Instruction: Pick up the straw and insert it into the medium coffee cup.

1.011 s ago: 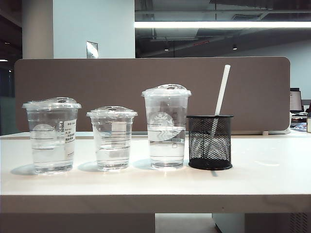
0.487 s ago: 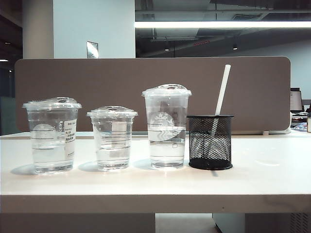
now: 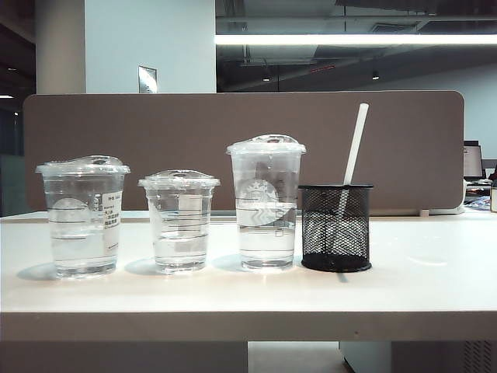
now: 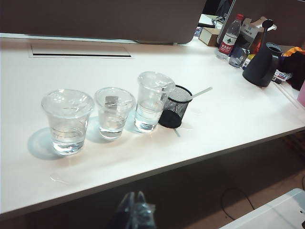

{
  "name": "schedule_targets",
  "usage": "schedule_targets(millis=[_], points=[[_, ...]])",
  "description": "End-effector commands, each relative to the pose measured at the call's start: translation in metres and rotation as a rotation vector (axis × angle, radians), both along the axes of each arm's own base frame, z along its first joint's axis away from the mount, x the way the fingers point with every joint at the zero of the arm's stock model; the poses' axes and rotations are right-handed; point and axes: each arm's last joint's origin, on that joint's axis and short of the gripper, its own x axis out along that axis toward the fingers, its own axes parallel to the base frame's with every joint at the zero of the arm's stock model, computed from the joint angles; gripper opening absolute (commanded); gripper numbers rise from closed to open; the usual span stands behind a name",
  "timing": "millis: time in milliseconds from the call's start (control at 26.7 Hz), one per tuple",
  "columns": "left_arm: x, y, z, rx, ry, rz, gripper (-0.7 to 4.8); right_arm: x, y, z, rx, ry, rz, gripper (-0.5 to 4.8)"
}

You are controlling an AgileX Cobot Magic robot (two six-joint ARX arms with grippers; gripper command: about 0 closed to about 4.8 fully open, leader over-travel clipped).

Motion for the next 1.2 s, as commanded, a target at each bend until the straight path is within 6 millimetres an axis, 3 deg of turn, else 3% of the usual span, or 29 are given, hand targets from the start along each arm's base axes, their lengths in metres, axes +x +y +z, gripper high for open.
schedule_targets(millis=[37,150,225,299,374,487,674,861,1011,1160,1198], points=[[0.001,0.0,0.004,-0.003,-0.04,0.001,-0.03,-0.017,0.003,0.044,-0.238,0.07,0.116,-0.05],[0.003,0.0,0.008,-0.007,-0.085,0.006,-0.03,-0.027,0.006,0.076,-0.415,0.168,0.271,-0.05],[0.007,0.001,0.009,-0.004,-0.108,0.046,-0.03,-0.034,0.009,0.102,-0.399,0.26,0.4,0.14],[0.01,0.001,0.007,0.002,-0.097,0.069,-0.03,-0.037,0.012,0.116,-0.325,0.318,0.501,1.33],[0.015,0.0,0.004,0.004,-0.075,0.066,-0.03,-0.034,0.014,0.126,-0.251,0.373,0.57,1.58],[0.024,-0.001,-0.003,-0.004,-0.029,0.05,-0.03,-0.019,0.014,0.135,-0.242,0.387,0.591,1.58],[0.032,-0.003,-0.009,-0.016,0.005,0.017,-0.03,0.025,0.009,0.135,-0.244,0.253,0.371,1.56],[0.032,-0.004,-0.008,-0.012,-0.01,-0.027,-0.03,0.065,0.011,0.105,-0.181,0.04,0.382,1.48],[0.032,-0.004,-0.008,-0.005,-0.017,-0.031,-0.03,0.099,0.012,0.043,-0.093,-0.003,0.389,1.48],[0.031,-0.004,-0.008,-0.009,-0.018,-0.056,-0.02,0.112,0.022,-0.004,-0.066,-0.024,0.411,1.48],[0.031,-0.005,-0.007,-0.012,-0.018,-0.074,-0.02,0.114,0.033,-0.024,-0.069,-0.03,0.4,1.48]])
